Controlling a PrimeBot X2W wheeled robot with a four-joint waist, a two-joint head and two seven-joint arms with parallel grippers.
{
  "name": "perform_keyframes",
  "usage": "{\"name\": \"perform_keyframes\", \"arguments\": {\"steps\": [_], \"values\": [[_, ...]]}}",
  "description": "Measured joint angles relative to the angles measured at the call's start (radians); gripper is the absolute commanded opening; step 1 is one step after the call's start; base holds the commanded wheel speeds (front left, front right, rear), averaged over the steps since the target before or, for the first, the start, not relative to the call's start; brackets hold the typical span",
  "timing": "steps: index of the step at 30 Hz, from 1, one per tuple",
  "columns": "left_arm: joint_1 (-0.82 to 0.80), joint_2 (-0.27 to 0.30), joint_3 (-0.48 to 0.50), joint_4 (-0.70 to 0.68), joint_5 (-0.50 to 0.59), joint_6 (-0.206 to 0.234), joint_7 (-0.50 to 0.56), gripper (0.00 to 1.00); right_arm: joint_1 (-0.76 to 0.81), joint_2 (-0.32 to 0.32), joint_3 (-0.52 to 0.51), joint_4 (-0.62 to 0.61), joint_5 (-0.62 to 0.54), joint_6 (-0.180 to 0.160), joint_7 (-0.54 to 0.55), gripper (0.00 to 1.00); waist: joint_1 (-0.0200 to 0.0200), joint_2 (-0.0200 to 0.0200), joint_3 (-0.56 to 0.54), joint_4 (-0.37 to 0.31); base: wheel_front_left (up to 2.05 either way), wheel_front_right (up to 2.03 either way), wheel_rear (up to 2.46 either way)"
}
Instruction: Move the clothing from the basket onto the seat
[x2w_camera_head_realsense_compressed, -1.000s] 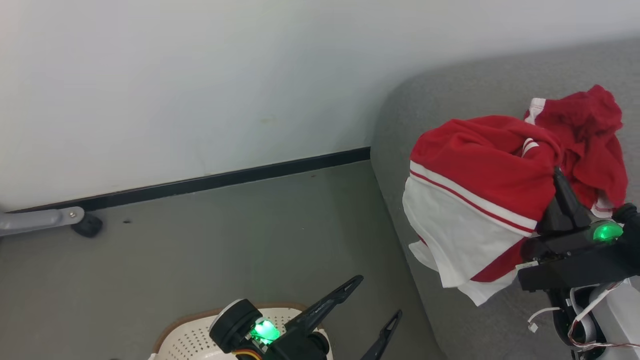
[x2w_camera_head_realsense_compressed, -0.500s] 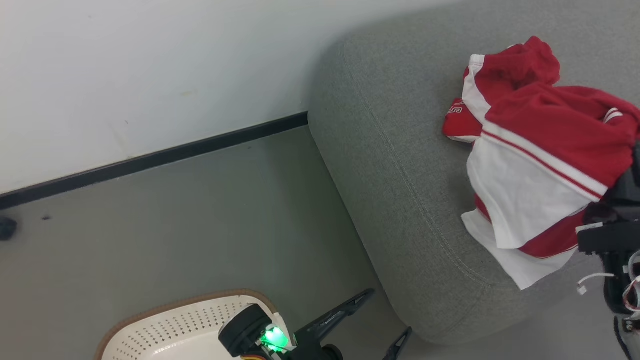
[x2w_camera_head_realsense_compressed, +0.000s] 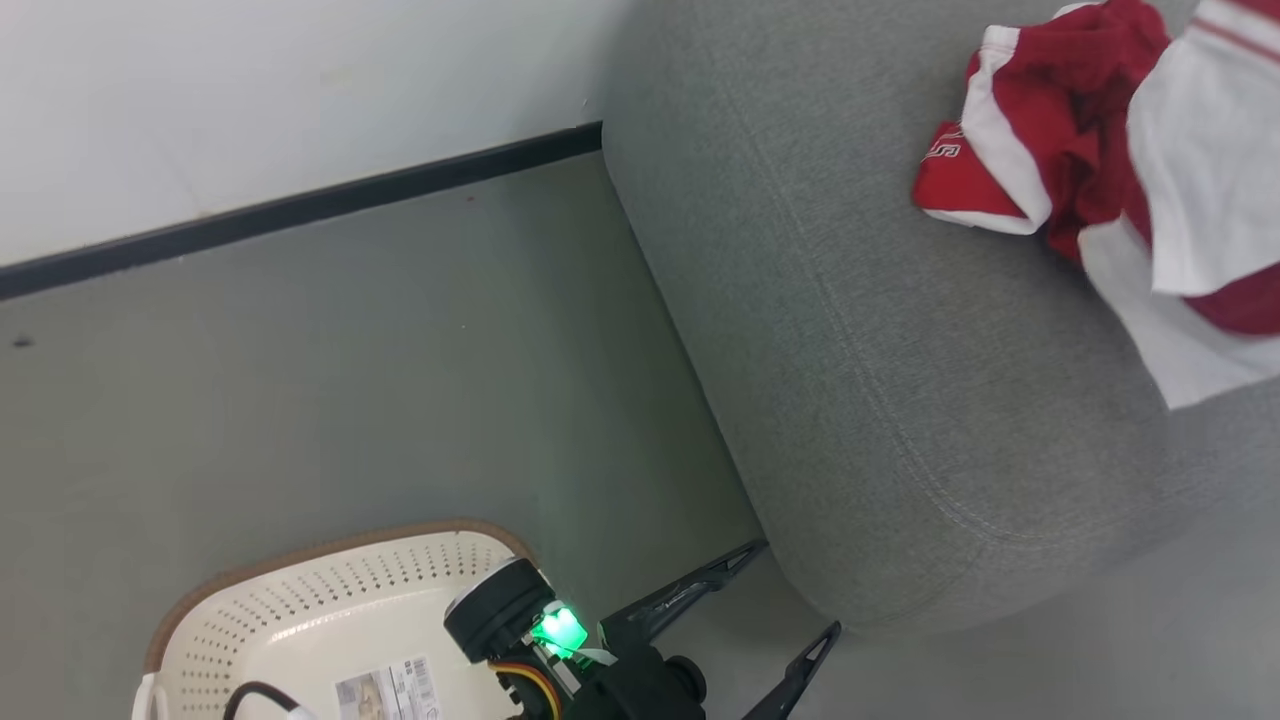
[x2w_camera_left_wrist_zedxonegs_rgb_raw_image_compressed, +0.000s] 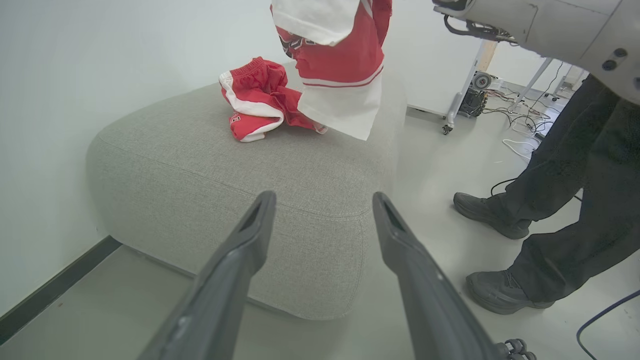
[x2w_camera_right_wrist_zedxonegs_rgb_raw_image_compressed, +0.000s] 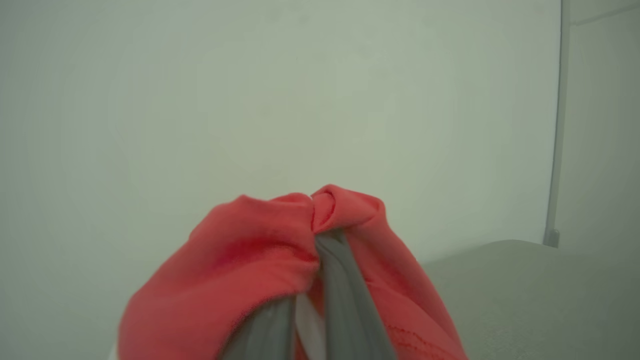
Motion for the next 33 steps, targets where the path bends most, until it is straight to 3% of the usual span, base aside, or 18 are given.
{"name": "perform_keyframes", "arguments": {"steps": [14,33], "values": [[-0.058,0.008,-0.007,-0.025,0.027,-0.009,0.002,1.00,-0.165,-0.076,-0.105,0.128,0.002,0.010,-0.007,0.00,0.0001,0.0000,0.112,0.076,0.00,0.00,0.00],[-0.128,0.035,0.004,-0.036,0.036,-0.016,0.000,1.00,-0.233,-0.034,-0.110,0.350,0.014,0.029,-0.007,0.00,0.0001,0.0000,0.270,0.147,0.00,0.00,0.00]]}}
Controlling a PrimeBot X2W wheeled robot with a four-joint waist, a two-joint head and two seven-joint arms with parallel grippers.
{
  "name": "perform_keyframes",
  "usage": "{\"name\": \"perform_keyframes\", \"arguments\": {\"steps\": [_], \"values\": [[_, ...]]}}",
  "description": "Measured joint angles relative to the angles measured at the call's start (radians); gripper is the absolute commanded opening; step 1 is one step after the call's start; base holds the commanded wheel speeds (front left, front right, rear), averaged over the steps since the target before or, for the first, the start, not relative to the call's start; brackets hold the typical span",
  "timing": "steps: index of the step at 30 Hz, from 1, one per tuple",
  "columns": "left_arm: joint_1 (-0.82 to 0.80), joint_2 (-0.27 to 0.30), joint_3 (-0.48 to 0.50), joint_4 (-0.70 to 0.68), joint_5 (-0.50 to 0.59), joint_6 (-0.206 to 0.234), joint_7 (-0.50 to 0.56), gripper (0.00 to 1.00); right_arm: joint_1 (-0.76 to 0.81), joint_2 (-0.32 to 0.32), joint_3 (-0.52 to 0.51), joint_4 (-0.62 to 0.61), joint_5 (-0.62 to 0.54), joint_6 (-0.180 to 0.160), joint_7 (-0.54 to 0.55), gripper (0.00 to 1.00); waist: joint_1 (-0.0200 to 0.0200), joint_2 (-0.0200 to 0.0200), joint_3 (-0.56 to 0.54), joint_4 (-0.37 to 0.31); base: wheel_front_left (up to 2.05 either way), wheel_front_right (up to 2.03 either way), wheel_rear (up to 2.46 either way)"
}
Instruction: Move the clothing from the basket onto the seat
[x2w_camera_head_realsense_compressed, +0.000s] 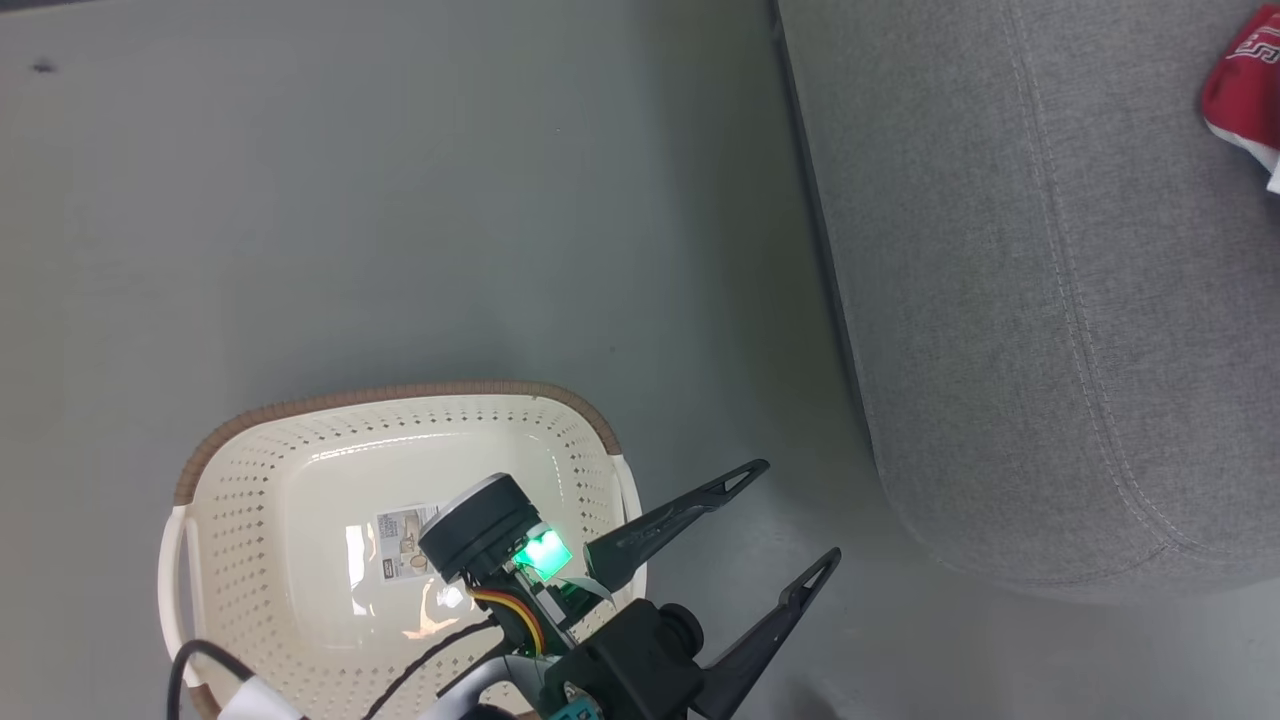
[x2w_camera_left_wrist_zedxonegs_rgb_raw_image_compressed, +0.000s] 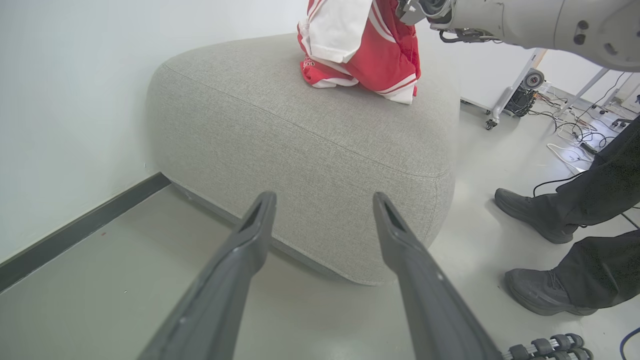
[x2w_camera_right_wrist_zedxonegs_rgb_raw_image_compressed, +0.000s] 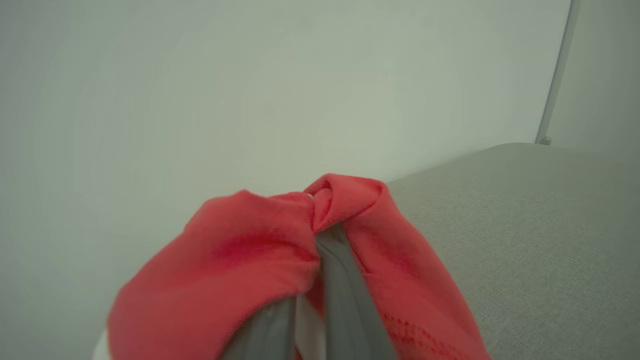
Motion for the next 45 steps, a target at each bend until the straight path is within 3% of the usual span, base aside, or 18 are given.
{"name": "perform_keyframes", "arguments": {"steps": [8,9,23,45], "values": [[-0.007,0.000,-0.001,0.021,0.000,-0.001,-0.015,1.00,-0.033,0.007,-0.018,0.098,0.000,-0.003,0.000,0.00,-0.0002,0.0000,0.011,0.009,0.00,0.00,0.00],[-0.008,0.000,-0.001,0.027,0.000,-0.001,-0.020,1.00,-0.040,0.007,-0.017,0.109,0.000,-0.003,0.000,1.00,-0.0001,0.0000,0.010,0.010,0.00,0.00,0.00],[-0.010,-0.019,-0.004,0.094,-0.012,-0.001,-0.075,1.00,-0.039,0.026,-0.007,0.160,-0.051,-0.003,0.000,1.00,-0.0002,0.0000,-0.052,0.019,0.00,0.00,0.00],[0.046,-0.061,0.001,0.197,-0.059,0.020,-0.169,1.00,0.219,0.087,-0.011,0.114,-0.117,-0.001,0.000,1.00,-0.0003,-0.0003,-0.275,0.043,0.00,0.00,0.00]]}}
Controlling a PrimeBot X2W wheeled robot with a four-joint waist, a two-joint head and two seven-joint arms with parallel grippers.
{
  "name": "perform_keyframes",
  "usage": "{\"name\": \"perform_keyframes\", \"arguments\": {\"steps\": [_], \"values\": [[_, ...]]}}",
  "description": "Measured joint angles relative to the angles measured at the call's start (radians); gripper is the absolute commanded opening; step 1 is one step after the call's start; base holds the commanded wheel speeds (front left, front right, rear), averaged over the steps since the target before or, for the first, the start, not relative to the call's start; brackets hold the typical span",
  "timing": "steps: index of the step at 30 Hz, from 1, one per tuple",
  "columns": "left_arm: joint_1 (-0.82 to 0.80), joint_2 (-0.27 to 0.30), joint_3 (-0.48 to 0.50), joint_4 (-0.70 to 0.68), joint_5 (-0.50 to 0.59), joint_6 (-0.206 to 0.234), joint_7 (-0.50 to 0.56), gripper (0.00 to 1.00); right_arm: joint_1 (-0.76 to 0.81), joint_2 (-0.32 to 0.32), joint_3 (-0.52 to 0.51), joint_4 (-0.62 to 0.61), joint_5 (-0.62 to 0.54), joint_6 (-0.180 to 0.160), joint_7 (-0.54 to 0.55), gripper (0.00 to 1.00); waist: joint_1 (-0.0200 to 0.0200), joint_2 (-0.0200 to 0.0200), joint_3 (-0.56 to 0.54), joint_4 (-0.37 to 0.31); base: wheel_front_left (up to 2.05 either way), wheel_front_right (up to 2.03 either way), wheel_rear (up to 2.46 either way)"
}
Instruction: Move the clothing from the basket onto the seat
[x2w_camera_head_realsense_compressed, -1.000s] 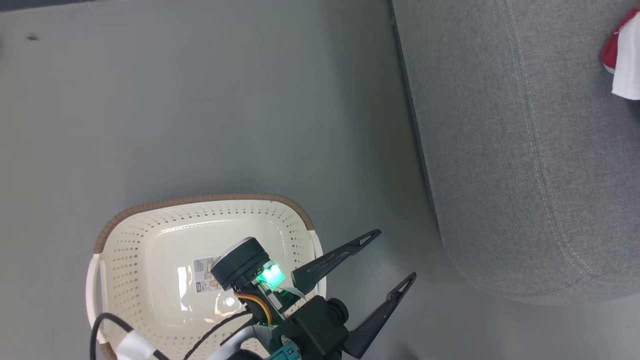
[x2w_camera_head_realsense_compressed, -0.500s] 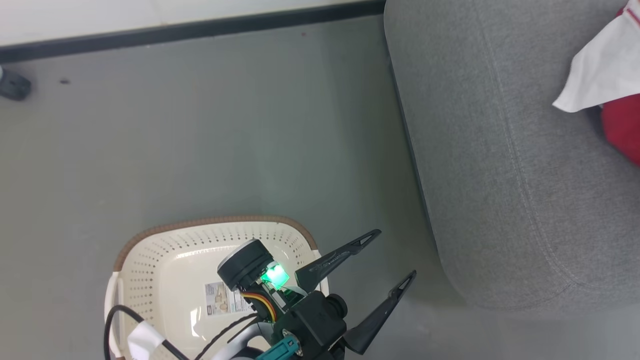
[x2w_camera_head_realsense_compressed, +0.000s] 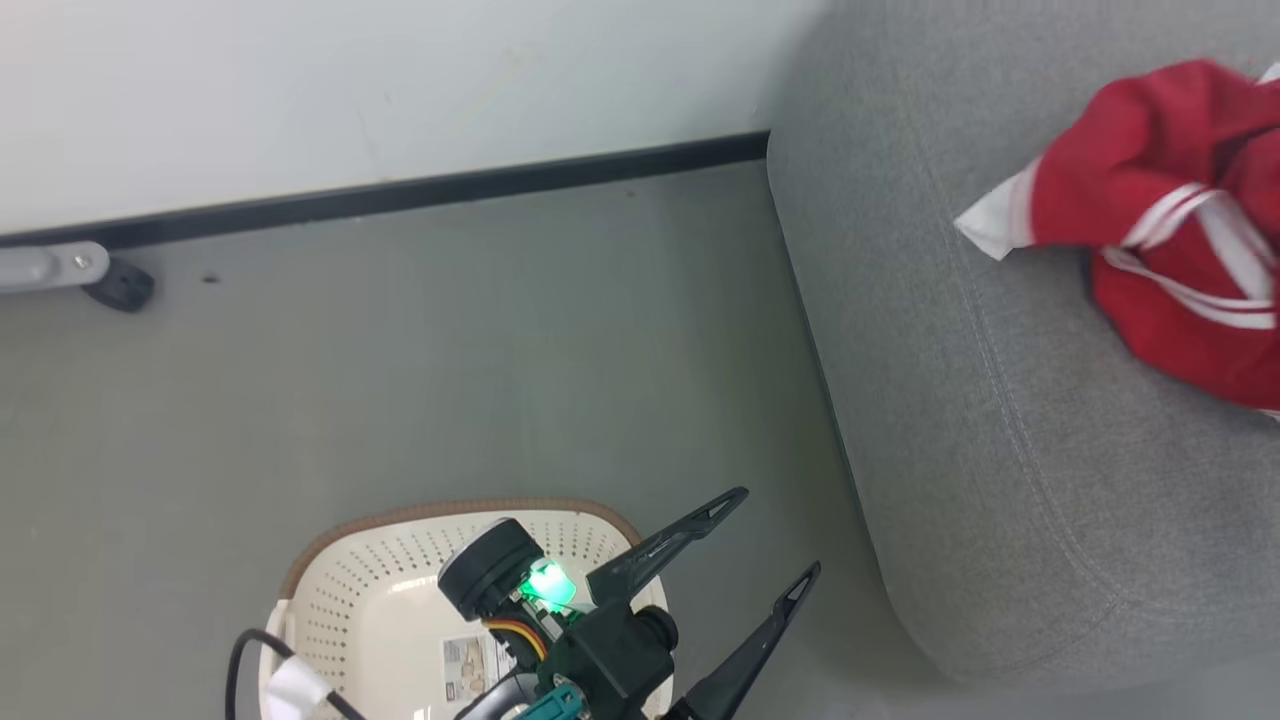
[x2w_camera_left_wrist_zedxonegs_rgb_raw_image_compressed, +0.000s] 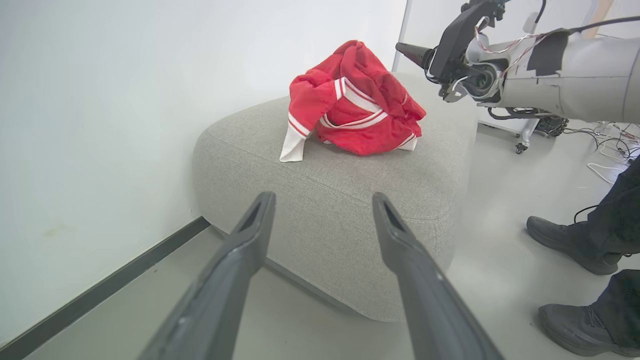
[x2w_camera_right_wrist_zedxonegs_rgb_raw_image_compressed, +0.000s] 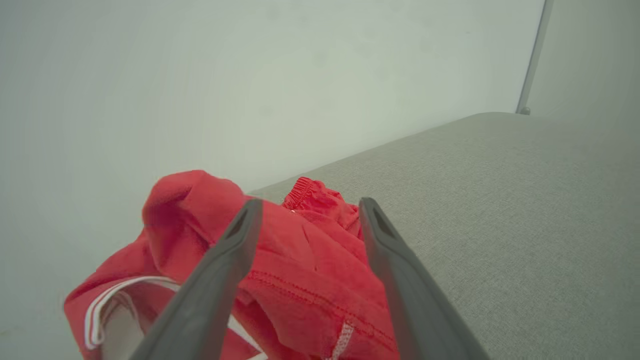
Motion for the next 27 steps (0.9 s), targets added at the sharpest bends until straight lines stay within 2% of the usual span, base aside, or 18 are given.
{"name": "perform_keyframes", "arguments": {"steps": [6,11,27], "values": [[0.031,-0.004,0.008,0.014,-0.006,0.018,-0.018,1.00,0.069,0.028,0.007,-0.067,-0.017,0.007,0.000,1.00,0.0000,0.0000,-0.056,0.015,0.00,0.00,0.00],[0.057,-0.005,0.032,0.029,-0.014,0.046,-0.028,1.00,0.126,0.066,0.025,-0.132,-0.042,0.009,0.000,1.00,0.0000,0.0000,-0.099,0.029,0.00,0.00,0.00],[0.165,0.002,0.097,0.050,-0.057,0.130,-0.061,1.00,0.319,0.133,0.069,-0.309,-0.086,0.025,0.000,1.00,0.0000,0.0001,-0.239,0.091,0.00,0.00,0.00]]}}
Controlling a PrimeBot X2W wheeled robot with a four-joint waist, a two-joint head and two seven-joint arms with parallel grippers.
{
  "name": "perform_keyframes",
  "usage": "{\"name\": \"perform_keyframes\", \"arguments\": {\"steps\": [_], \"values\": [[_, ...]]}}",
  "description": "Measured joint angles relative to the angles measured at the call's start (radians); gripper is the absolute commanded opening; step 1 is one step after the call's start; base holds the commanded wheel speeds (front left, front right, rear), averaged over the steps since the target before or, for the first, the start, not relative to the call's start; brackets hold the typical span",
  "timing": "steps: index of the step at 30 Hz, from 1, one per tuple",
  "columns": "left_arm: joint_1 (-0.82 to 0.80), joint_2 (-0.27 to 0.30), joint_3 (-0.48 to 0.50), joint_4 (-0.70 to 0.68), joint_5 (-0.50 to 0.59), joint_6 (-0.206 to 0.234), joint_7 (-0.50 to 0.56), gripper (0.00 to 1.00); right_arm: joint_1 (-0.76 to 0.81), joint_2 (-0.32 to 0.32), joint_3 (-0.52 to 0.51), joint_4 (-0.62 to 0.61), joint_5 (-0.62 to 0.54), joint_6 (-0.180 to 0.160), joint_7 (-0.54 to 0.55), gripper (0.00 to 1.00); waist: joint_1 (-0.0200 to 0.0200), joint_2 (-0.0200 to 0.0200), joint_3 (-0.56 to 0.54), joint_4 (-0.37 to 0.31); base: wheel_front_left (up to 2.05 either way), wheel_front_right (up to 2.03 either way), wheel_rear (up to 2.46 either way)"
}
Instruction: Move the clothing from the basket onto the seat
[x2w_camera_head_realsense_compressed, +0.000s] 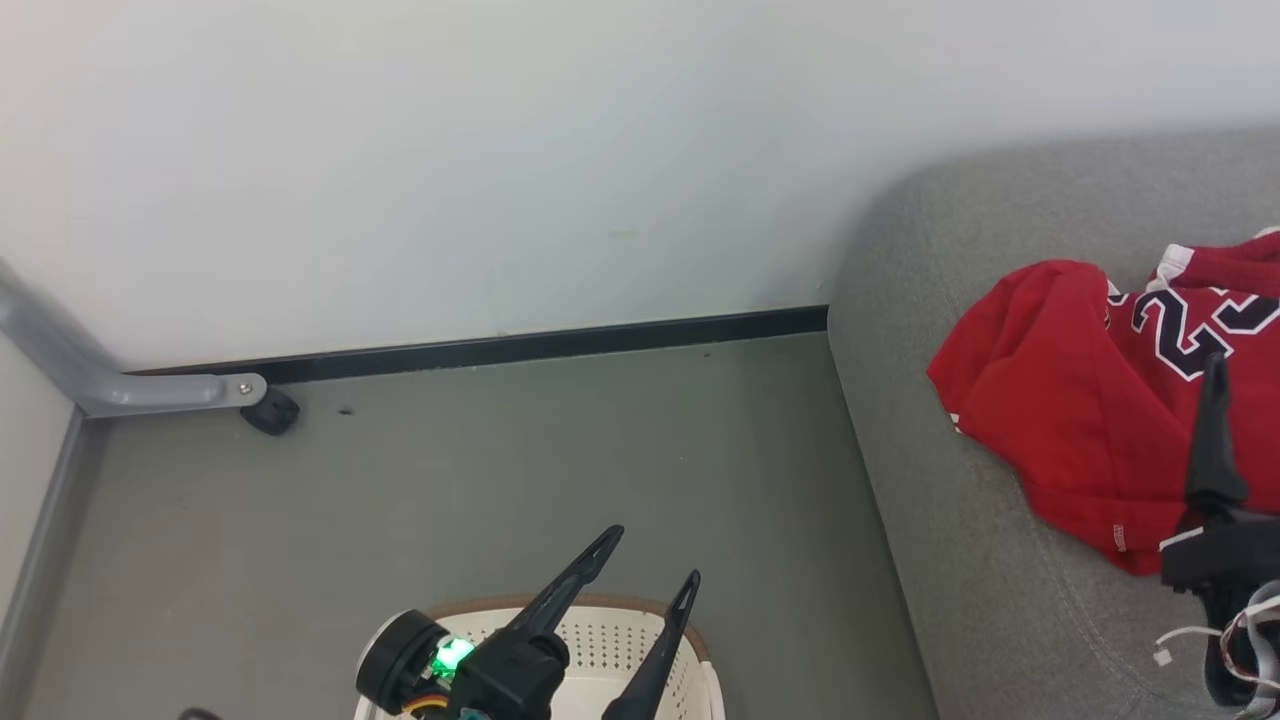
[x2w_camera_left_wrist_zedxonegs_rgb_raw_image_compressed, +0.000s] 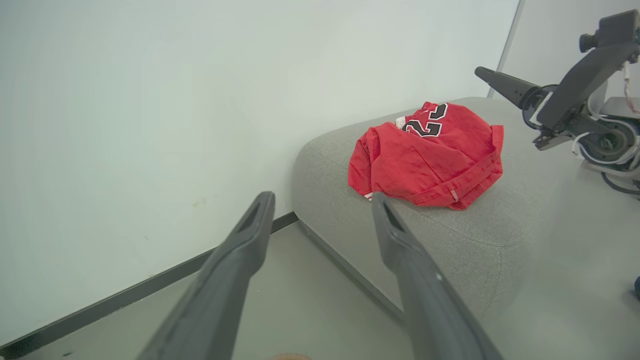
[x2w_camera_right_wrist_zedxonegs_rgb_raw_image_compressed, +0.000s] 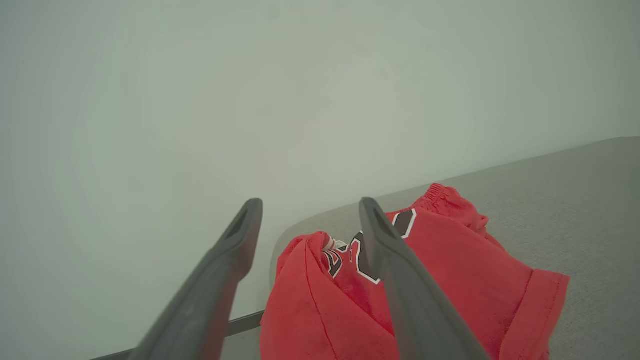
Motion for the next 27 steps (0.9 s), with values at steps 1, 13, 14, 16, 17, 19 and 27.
{"name": "perform_keyframes", "arguments": {"steps": [1,13,14,16,17,19,27], "values": [[0.008,0.002,0.008,0.000,-0.001,0.004,0.000,1.00,0.017,0.006,0.006,-0.013,-0.001,0.000,0.000,1.00,0.0000,0.0000,-0.008,0.005,0.00,0.00,0.00],[0.113,0.025,0.135,0.015,-0.024,0.070,-0.023,1.00,0.182,0.068,0.073,-0.113,-0.038,0.009,0.000,1.00,0.0000,0.0000,-0.098,0.060,0.00,0.00,0.00],[0.121,0.028,0.147,0.020,-0.025,0.072,-0.025,1.00,0.195,0.070,0.079,-0.118,-0.042,0.009,0.000,1.00,0.0000,0.0000,-0.105,0.065,0.00,0.00,0.00],[0.140,0.031,0.172,0.029,-0.027,0.077,-0.026,1.00,0.217,0.075,0.089,-0.128,-0.047,0.010,0.000,1.00,0.0001,0.0000,-0.118,0.073,0.00,0.00,0.00],[0.140,0.031,0.172,0.029,-0.027,0.077,-0.026,1.00,0.217,0.075,0.089,-0.128,-0.047,0.010,0.000,1.00,0.0001,0.0000,-0.118,0.073,0.00,0.00,0.00],[0.160,0.032,0.197,0.033,-0.028,0.081,-0.027,1.00,0.239,0.081,0.096,-0.139,-0.050,0.010,0.000,1.00,0.0000,0.0000,-0.129,0.081,0.00,0.00,0.00],[0.225,0.030,0.289,0.061,-0.056,0.088,-0.040,1.00,0.304,0.087,0.121,-0.182,-0.063,0.008,0.000,1.00,0.0001,0.0001,-0.163,0.101,0.00,0.00,0.00]]}}
